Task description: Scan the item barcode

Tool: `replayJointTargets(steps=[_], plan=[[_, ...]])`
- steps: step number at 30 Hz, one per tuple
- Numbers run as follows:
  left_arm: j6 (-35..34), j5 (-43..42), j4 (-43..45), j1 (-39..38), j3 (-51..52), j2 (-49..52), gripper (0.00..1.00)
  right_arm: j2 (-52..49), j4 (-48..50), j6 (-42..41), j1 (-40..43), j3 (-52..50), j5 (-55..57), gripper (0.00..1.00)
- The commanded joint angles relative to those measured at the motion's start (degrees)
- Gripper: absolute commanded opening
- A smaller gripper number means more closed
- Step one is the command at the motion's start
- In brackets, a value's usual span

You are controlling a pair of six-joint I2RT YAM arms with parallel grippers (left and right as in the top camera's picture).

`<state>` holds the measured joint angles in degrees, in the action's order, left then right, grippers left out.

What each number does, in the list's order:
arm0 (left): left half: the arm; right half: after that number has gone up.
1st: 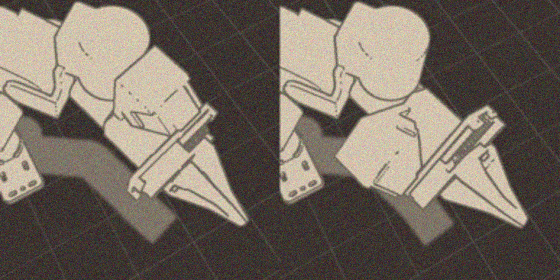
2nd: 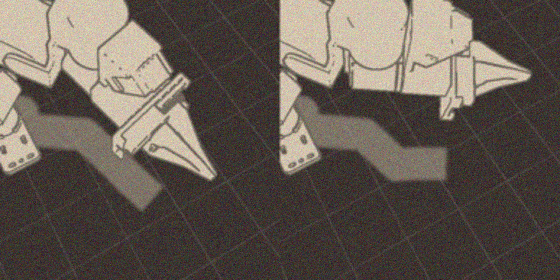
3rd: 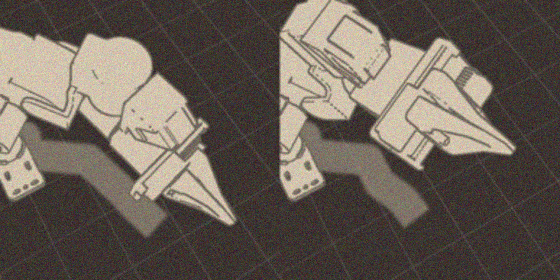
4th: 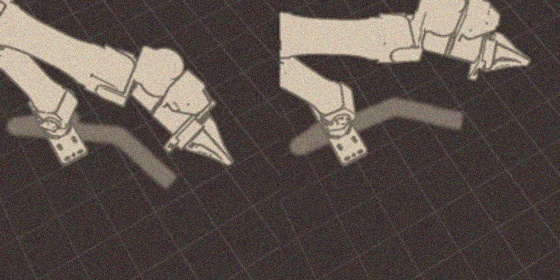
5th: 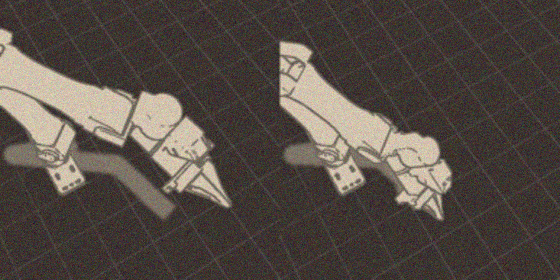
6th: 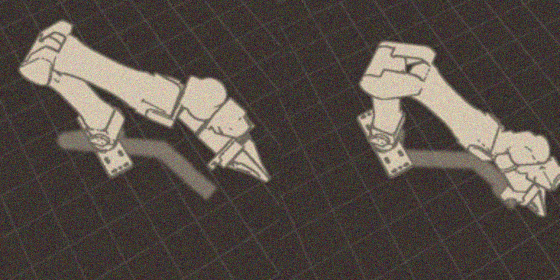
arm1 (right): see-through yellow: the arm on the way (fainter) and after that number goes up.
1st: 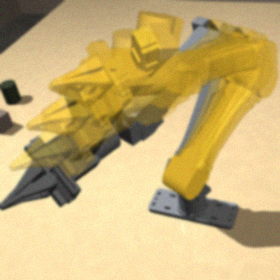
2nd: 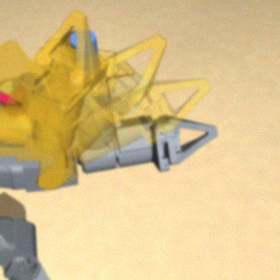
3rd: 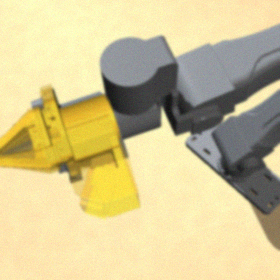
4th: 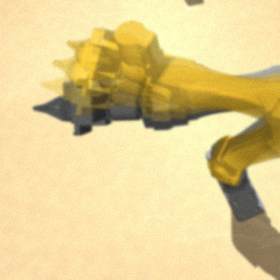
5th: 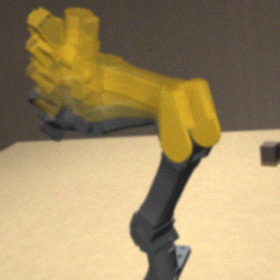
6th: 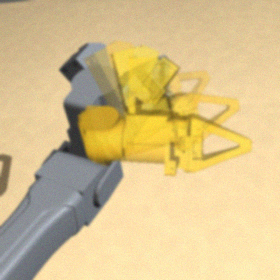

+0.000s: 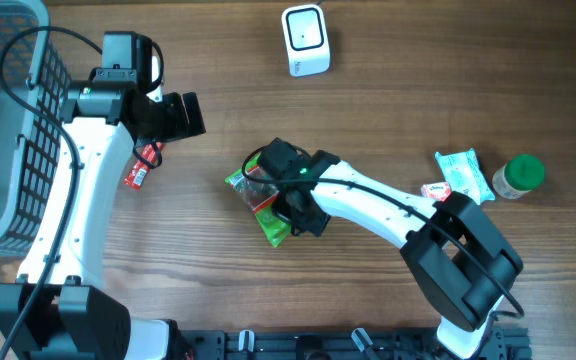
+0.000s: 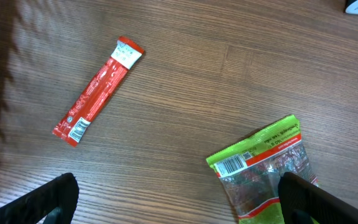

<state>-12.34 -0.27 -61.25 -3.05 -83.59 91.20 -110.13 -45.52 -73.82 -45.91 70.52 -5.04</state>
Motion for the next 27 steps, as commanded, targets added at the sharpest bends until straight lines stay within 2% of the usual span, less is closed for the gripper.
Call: replayJointTargets(steps=[1,7,10,12,13,14,17,21,23,27], plan=[[-0.2,-0.3,0.1,0.0,0.0,0.0,1.0,1.7,-0.6,16.9,1.7,-0.5,6.0,0.04],[-0.2,-0.3,0.1,0.0,0.0,0.0,1.0,1.7,-2.1,43.8,7.0,-0.5,10.8,0.04],[-0.1,-0.3,0.1,0.0,0.0,0.0,1.0,1.7,-4.2,43.6,11.8,-0.5,18.1,0.08],[-0.2,-0.3,0.1,0.0,0.0,0.0,1.0,1.7,-3.4,43.6,13.7,-0.5,16.0,0.2],[-0.2,-0.3,0.1,0.0,0.0,0.0,1.0,1.7,-2.7,43.7,14.8,-0.5,12.4,0.29],[-0.2,-0.3,0.1,0.0,0.0,0.0,1.0,1.7,-2.1,44.0,15.5,-0.5,9.0,0.44],[-0.2,-0.3,0.1,0.0,0.0,0.0,1.0,1.7,-1.2,46.2,16.6,-0.5,2.1,0.72],[-0.1,-0.3,0.1,0.0,0.0,0.0,1.0,1.7,-0.8,47.8,16.6,-0.5,0.0,0.96],[-0.1,-0.3,0.1,0.0,0.0,0.0,1.0,1.7,-0.3,49.0,16.6,-0.5,-1.6,1.0],[-0.2,-0.3,0.1,0.0,0.0,0.0,1.0,1.7,1.9,54.3,16.7,-0.5,-7.3,0.99]])
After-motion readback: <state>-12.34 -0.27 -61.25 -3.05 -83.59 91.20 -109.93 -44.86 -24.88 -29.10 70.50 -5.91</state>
